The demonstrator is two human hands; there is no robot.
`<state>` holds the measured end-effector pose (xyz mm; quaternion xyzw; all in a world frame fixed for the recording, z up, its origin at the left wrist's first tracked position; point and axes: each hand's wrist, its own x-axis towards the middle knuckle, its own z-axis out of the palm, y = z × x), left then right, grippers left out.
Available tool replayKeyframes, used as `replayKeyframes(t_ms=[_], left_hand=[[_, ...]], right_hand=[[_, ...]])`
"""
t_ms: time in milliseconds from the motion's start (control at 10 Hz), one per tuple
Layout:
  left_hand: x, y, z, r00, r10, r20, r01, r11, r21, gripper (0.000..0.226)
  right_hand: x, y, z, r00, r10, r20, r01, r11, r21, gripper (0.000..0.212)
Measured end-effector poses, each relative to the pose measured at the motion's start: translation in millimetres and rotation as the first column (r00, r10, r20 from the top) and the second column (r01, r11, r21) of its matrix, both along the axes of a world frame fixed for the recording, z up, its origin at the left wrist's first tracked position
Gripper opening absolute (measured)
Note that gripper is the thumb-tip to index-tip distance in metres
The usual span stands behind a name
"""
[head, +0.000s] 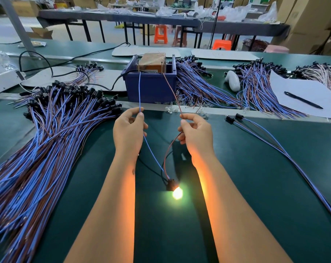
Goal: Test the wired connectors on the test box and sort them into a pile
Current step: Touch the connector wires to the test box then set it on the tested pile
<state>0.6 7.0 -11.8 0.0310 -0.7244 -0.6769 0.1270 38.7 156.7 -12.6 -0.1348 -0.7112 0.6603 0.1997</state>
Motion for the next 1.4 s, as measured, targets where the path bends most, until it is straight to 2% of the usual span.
replayKeyframes(t_ms=[600,800,900,1100,1200,1300,1400], left_hand=[[1.0,-0.7,-0.5,1.000,0.003,-0.013,-0.003,1.000,-0.013,0.019],[0.1,1.9,2.0,0.997,-0.069,0.018,0.068,0.996,0.056,0.017],[2.7,8.9,2.9,0.985,-0.173,0.014,0.171,0.981,0.096,0.016],[6.7,17.8,4.0,0.944,-0.330,-0.004,0.329,0.940,0.087,0.012],[5.9,16.7,3.2,0.937,-0.350,0.010,0.348,0.934,0.084,0.012],[6.0,15.1,3.7,0.940,-0.341,0.014,0.338,0.935,0.112,0.016],[2.8,12.7,5.6,0.955,-0.293,0.052,0.274,0.934,0.230,0.018]], right_hand=[[3.9,-1.0,4.1,1.000,0.016,0.007,-0.016,0.999,0.033,0.018],[5.7,-1.6,4.1,0.997,0.021,-0.071,-0.020,1.000,0.018,0.020],[6.6,-5.0,4.6,0.988,0.070,-0.136,-0.068,0.998,0.017,0.023],[7.8,-14.2,3.6,0.971,0.187,-0.146,-0.172,0.979,0.111,0.025],[10.0,-15.1,5.3,0.959,0.241,-0.147,-0.226,0.967,0.115,0.020],[12.3,-14.6,7.1,0.943,0.290,-0.163,-0.285,0.957,0.055,0.021],[12.2,-11.4,7.2,0.944,0.297,-0.145,-0.299,0.954,0.005,0.026]])
